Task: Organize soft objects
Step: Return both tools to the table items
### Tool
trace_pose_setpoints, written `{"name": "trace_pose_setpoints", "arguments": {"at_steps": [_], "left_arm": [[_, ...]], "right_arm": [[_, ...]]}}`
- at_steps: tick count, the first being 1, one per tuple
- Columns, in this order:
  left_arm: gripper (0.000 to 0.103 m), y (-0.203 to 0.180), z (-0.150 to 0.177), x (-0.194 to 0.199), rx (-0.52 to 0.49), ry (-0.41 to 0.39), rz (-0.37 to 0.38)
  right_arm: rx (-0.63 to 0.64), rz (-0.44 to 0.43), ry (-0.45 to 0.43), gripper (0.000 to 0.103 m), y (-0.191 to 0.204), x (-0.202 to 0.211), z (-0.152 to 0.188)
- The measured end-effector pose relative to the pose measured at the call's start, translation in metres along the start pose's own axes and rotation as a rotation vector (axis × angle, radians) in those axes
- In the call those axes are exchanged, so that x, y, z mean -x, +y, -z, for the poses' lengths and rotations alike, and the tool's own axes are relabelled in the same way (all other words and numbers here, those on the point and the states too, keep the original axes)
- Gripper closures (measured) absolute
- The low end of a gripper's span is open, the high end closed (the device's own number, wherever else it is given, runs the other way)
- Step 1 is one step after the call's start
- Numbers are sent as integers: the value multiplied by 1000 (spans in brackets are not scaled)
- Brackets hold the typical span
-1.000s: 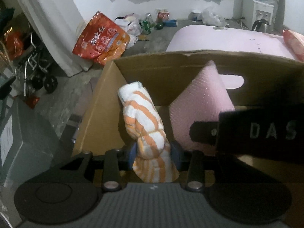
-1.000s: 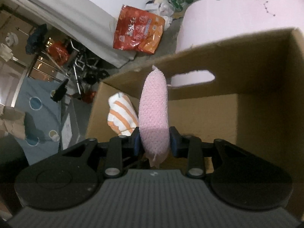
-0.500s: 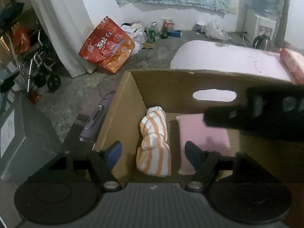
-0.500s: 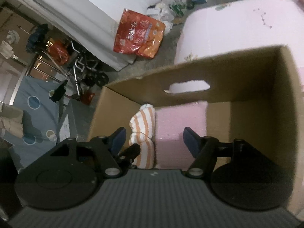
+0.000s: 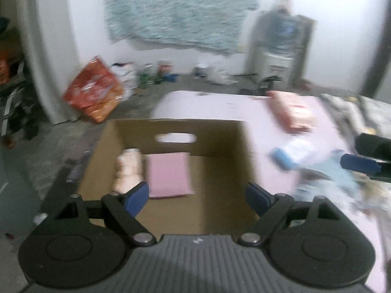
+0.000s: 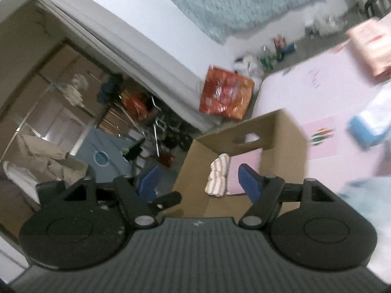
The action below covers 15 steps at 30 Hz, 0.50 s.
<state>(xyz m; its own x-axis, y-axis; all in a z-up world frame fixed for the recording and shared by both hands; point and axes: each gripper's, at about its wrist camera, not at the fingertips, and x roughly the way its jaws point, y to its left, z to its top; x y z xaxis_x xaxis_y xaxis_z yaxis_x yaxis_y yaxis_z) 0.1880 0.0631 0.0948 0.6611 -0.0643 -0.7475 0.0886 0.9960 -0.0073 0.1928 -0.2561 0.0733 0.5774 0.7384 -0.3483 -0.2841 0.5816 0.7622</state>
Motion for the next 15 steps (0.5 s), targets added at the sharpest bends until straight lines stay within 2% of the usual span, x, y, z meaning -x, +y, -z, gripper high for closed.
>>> {"name": "trace_pose_setpoints", "arguments": {"at_steps": [3,8,12,15], "left_arm": [[9,-42,12,14,-51,-27,98],[9,-117,23,8,-175,-18,224],[9,-177,22,-17,-246,47,284],[9,-210,17,-41,-261,82,292]], "right_arm": [[7,52,-92,26,-27,78,16],[-87,180,-199,25,-83,170,49],[-162,240,-268,24,-120,206,80],[-169,283,-291,24,-140,211,97]]}}
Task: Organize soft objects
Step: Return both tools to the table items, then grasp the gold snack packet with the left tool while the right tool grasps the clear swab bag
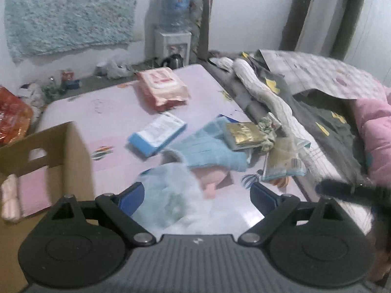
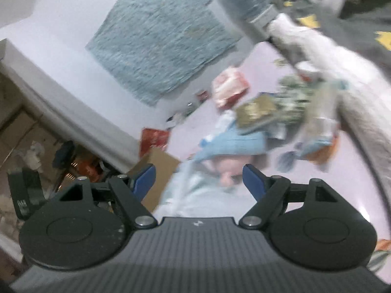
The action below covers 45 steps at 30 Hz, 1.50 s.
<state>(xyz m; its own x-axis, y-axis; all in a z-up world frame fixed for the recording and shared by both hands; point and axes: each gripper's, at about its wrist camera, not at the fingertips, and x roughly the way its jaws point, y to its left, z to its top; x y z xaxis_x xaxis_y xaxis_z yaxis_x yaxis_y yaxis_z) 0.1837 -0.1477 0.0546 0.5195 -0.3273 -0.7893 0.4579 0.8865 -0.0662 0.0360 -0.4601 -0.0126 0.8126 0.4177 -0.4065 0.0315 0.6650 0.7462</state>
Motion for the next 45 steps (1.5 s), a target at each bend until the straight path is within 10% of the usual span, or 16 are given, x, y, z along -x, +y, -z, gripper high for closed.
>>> {"name": "trace_pose_setpoints", "arguments": {"at_steps": [15,22,31,45], "left_arm": [[9,4,-69,-109,185,150,26],[6,-61,-85,-117,-164,83,74],[3,-131,-75,-173,-602,103,-57],[23,-135,-77,-213,-642,232,-13]], "right_arm": [[52,65,-55,43,-28,-74,-11],[170,194,-66,43,-32,-69,-12],[156,310,-79,42,-66,-33,-10],[71,298,-34,42,-94,-77,-34]]}}
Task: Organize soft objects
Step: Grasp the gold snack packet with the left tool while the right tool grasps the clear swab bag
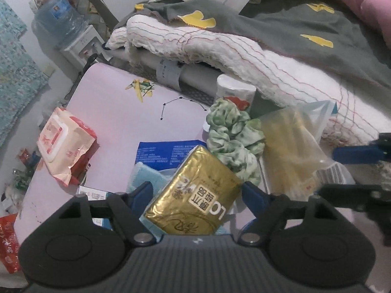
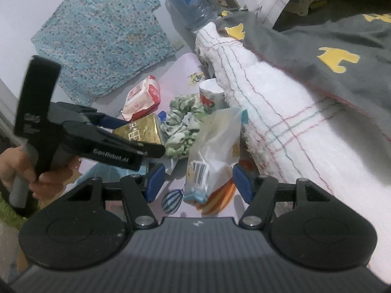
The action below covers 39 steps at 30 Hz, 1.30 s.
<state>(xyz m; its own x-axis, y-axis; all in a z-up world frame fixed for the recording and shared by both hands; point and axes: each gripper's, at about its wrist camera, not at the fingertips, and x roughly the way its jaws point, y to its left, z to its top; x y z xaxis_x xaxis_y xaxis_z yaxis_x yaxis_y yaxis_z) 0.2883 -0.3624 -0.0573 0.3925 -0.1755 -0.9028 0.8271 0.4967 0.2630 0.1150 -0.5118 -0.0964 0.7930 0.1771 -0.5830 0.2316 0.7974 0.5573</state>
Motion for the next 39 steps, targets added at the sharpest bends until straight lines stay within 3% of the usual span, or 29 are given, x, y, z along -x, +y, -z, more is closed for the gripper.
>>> {"name": "trace_pose_setpoints", "arguments": {"at_steps": [4,6,8,13,16,27,35,39], "left_arm": [[25,0,-1,1,19,10,0],[27,2,-1,3,35,10,2],[32,3,-1,5,45,7,6],[38,5,2,18,68,-8,23],[44,6,3,28,84,-20,32],[50,6,20,81,186,-96,98],[51,17,56,143,282,-188,137],[51,34,84,183,352,-247,118]], "right_arm": [[-17,15,21,42,-1,-19,-4],[-38,15,28,49,-3,-26,-4],[-50,5,38,65,-5,-31,-3],[-96,-25,21,75,-10,-25,5],[-111,-37,5,76,-10,-15,9],[-126,-97,-39,77,1,34,24],[-59,-170,-95,77,41,81,32],[6,-245,-105,77,75,101,28]]}}
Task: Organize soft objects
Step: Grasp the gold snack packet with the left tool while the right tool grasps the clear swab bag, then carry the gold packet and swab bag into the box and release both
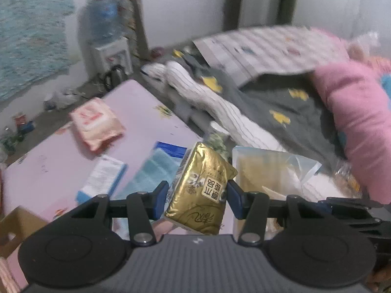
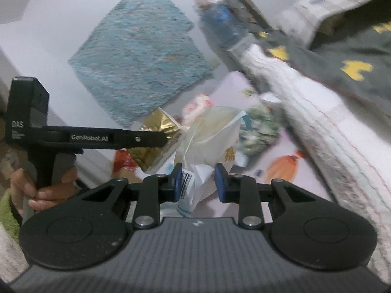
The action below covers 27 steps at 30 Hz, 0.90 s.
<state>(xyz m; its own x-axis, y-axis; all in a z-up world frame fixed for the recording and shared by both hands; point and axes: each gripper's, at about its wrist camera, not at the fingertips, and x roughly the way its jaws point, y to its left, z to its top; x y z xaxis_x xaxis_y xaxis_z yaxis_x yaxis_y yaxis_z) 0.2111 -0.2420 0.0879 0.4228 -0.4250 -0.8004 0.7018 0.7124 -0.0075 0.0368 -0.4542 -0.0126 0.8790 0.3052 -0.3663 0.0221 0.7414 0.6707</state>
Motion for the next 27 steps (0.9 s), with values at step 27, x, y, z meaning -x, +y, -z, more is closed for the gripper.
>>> {"name": "trace_pose_setpoints", "arguments": {"at_steps": [27], "left_arm": [[51,307,183,83,704,-29,-366]], "right_arm": [[438,-184,522,77,283,-250,64]]}}
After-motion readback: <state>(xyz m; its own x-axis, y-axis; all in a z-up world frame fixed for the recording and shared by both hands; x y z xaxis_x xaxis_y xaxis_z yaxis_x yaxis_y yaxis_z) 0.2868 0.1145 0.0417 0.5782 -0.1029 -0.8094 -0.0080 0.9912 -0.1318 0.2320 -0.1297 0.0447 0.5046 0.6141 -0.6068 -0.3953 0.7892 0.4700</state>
